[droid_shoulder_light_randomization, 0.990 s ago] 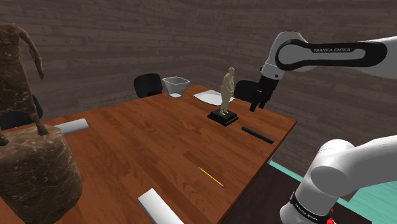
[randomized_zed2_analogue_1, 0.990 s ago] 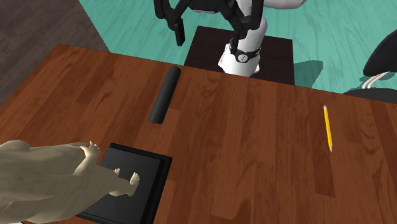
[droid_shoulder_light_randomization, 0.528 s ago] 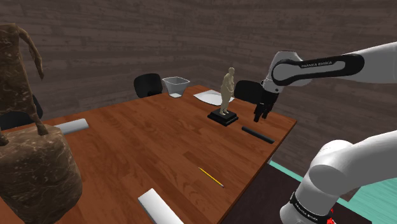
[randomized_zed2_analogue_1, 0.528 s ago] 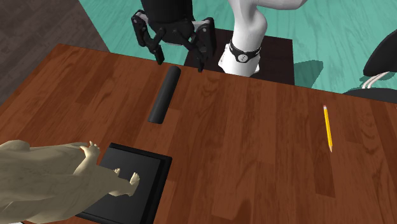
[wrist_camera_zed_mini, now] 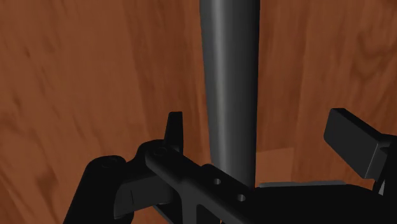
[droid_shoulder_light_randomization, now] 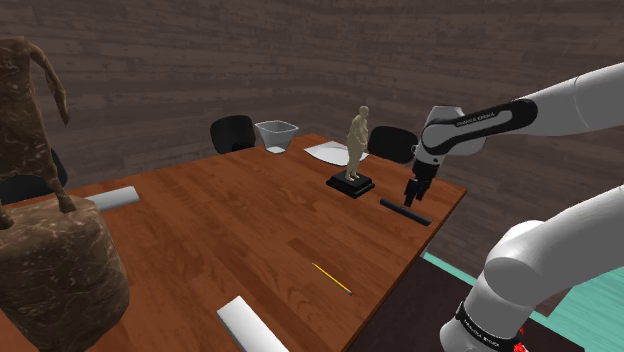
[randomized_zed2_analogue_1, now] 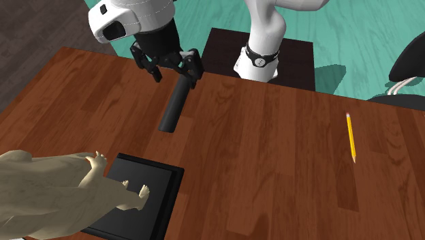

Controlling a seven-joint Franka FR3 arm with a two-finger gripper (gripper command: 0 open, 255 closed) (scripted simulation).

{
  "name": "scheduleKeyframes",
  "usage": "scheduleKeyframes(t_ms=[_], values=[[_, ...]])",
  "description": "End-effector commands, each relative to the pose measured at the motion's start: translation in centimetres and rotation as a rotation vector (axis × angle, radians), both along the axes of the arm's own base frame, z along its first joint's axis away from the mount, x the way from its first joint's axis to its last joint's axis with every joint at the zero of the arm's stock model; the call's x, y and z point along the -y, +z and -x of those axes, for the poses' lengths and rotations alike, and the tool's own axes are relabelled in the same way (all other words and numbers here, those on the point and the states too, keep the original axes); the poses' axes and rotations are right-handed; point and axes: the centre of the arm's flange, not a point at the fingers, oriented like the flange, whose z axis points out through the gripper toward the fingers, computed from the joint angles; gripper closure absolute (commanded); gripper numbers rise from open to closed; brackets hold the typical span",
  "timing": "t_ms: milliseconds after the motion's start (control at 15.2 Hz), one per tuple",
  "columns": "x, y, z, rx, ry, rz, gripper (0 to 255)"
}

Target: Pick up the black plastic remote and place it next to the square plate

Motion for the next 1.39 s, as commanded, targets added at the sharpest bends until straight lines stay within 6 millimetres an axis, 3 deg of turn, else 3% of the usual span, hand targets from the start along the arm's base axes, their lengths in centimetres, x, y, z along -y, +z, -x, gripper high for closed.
scheduleKeyframes(t_ms=[0,396,858,924,1320], values=[[0.4,-1.2,0.1,-0.002,0.001,0.000,0],[0.2,-4.2,0.1,-0.002,0.001,0.000,0],[0.2,-4.2,0.1,-0.002,0.001,0.000,0],[0.2,-4.2,0.1,-0.002,0.001,0.000,255],[0.2,-4.2,0.1,-0.002,0.001,0.000,255]])
